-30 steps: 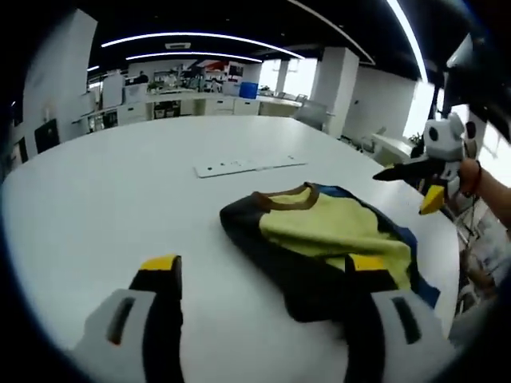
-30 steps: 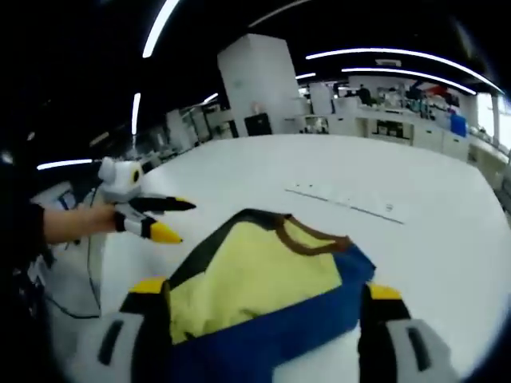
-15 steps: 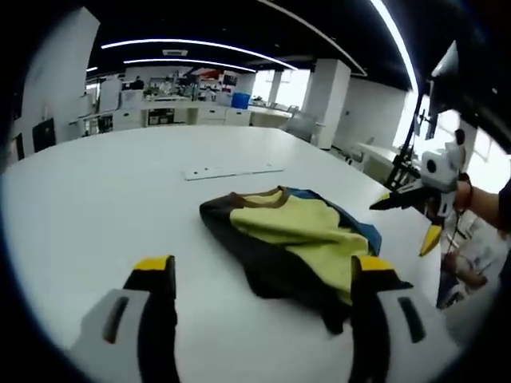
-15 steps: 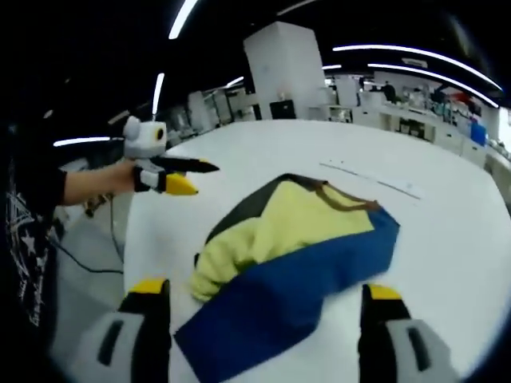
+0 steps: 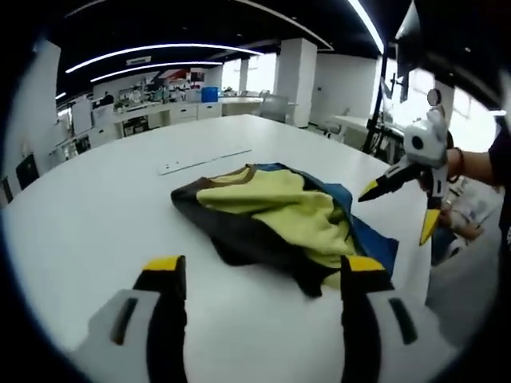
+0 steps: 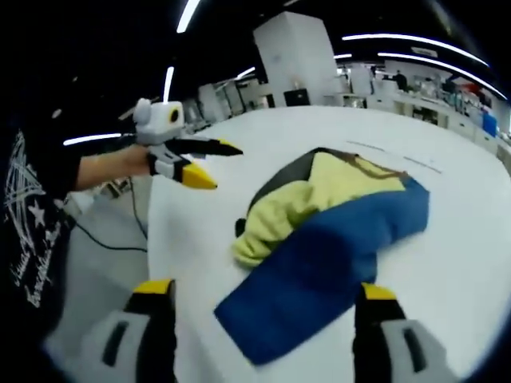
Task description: Fold the garment on the visible template until the final outline fits inside the template.
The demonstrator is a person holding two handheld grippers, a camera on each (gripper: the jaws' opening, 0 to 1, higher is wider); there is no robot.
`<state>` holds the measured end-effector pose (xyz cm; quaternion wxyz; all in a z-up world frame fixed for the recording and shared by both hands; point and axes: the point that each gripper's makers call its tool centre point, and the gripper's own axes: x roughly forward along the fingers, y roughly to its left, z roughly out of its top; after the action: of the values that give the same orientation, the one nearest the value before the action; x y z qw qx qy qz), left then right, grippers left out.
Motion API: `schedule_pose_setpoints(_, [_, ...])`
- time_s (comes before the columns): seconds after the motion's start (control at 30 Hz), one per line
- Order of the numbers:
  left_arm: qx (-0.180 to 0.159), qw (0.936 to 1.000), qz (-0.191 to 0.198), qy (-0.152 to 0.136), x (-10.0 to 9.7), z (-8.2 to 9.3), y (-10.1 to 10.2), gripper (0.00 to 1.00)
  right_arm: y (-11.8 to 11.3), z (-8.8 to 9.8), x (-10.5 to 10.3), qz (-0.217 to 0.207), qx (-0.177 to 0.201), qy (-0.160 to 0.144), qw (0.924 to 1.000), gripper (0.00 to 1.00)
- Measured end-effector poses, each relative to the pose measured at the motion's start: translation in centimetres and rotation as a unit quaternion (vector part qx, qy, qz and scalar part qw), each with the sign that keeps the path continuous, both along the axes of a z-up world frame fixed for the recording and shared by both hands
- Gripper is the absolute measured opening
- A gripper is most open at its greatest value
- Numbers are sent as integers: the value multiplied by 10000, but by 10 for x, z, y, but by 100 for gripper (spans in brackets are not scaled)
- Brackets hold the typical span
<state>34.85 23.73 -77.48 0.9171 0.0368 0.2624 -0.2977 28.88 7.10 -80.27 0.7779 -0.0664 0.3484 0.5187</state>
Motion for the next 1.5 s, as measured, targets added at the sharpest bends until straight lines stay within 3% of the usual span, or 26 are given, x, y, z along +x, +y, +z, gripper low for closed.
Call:
schedule_pose_setpoints(0.1, [81,9998,-135,128,-12,-11,-6,71,-1,-4,-3,160,-204,-384,9989,83])
schedule_pose_setpoints(0.3, [477,9977,-428,227,-22,-35,-10,59,1,-20,-16,423,-451,-595,9963,66])
schedule_pose_setpoints(0.43, [497,9973,-483,249,-22,-44,-16,52,0,-28,-20,568,-601,-739,9938,56])
schedule_pose_setpoints(0.67, [507,9964,-621,264,-23,-52,-29,37,-3,-39,-21,643,-762,-775,9920,47])
schedule_pose_setpoints(1.07, [527,9957,-655,393,-21,-66,-38,26,-6,-48,-19,777,-1004,-1040,9864,34])
schedule_pose_setpoints(1.2, [539,9949,-694,487,-19,-71,-43,20,-1,-48,-25,892,-950,-1025,9862,25])
schedule_pose_setpoints(1.27, [249,9953,-743,563,-23,-70,-52,14,-1,-48,-26,885,-964,-1036,9860,22])
schedule_pose_setpoints(1.5, [337,9961,-597,557,-19,-72,-46,6,5,-48,-29,919,-906,-1110,9854,2])
